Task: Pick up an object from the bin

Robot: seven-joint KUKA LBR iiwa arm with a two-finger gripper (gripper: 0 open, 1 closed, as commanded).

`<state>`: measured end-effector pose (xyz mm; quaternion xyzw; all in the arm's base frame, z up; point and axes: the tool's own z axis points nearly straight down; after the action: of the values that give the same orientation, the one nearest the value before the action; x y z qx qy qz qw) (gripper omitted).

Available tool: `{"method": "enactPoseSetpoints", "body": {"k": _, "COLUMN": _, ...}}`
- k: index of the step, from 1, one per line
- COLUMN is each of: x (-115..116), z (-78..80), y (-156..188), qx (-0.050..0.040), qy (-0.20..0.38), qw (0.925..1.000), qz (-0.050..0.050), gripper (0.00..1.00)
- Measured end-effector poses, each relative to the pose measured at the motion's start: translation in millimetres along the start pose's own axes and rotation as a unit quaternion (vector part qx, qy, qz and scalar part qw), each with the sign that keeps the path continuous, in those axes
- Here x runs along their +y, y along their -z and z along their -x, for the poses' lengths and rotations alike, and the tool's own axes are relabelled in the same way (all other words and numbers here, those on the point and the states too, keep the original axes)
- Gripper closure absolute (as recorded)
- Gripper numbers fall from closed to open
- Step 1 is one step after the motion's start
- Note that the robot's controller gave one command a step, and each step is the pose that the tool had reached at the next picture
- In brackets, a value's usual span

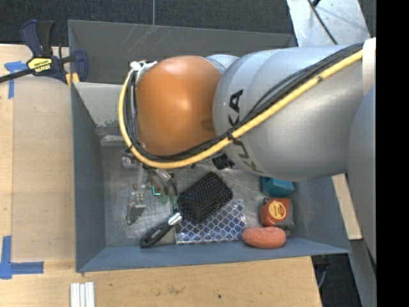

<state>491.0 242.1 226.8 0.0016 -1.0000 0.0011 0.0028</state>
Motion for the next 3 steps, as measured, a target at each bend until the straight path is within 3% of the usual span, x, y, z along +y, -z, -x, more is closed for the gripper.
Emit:
{"method": "enactPoseSetpoints", "body": {"k": 1, "x": -1, "z": 1.9, "y": 5, "qx": -0.0038, "qy": -0.002, "qw": 1.0000, "qz": 0.002, "gripper": 0.00}}
{"method": "enactPoseSetpoints", "body": {"k": 2, "x": -35, "z": 16.7, "y": -60, "qx": -0.0058, "qy": 0.044, "qw": 0.9990, "qz": 0.002, "gripper": 0.00}}
{"method": "enactPoseSetpoints", "body": {"k": 3, "x": -93, "z": 28.0, "y": -66, "qx": -0.0049, "qy": 0.086, "qw": 0.9962, "qz": 0.000, "gripper": 0.00}}
